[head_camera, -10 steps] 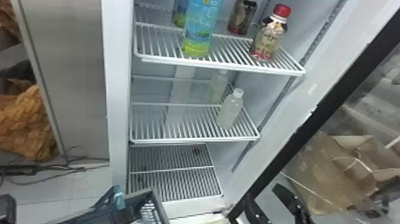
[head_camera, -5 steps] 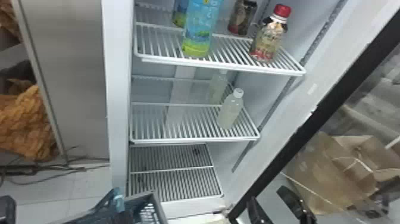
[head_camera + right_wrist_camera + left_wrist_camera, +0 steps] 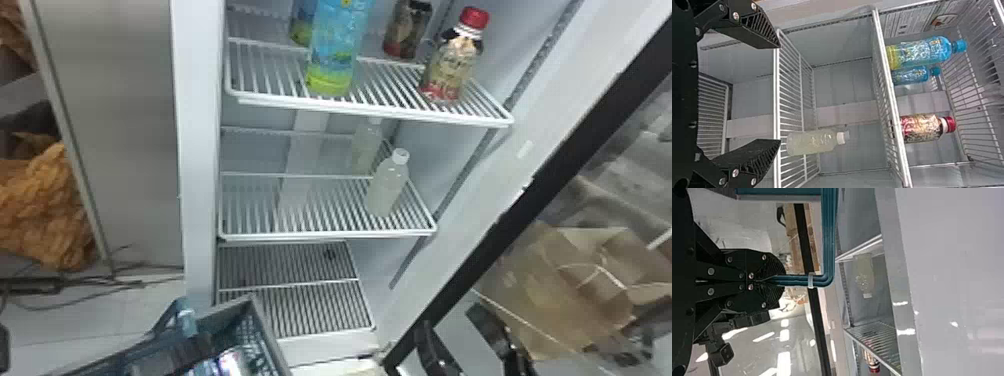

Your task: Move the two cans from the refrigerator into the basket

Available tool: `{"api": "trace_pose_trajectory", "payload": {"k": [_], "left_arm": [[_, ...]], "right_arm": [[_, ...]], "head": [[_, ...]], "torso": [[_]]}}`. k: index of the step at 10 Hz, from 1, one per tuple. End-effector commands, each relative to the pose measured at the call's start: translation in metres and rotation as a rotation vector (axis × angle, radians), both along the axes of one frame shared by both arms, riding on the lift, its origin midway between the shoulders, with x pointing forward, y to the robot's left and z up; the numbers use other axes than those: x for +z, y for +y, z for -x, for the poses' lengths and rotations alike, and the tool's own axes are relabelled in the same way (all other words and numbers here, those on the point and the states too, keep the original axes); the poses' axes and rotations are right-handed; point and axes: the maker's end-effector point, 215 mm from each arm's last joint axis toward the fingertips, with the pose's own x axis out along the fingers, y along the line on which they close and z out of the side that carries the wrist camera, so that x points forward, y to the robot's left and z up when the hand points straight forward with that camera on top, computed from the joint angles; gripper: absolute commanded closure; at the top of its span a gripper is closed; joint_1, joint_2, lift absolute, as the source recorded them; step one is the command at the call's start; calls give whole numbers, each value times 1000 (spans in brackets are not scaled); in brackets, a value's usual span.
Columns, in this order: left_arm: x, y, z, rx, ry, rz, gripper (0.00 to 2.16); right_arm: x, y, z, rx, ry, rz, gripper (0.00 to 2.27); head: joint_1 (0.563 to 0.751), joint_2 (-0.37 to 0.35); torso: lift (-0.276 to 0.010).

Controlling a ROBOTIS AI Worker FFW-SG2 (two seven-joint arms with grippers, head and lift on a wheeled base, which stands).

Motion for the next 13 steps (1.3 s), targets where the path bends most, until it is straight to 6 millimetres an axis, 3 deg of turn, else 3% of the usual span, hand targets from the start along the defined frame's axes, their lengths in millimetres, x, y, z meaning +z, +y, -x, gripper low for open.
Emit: {"api": "trace_pose_trajectory", "payload": {"k": [1, 13], "left_arm": [[1, -2, -1, 5, -1, 7, 1210], [-5, 1, 7, 13, 21, 13, 1210]], "right_arm": [[2, 2, -3, 2, -8, -4, 200], [-7, 5, -5, 0, 0, -42, 200]], "head": [[695, -350], [695, -350]], "torso": [[-219], [-219]]}}
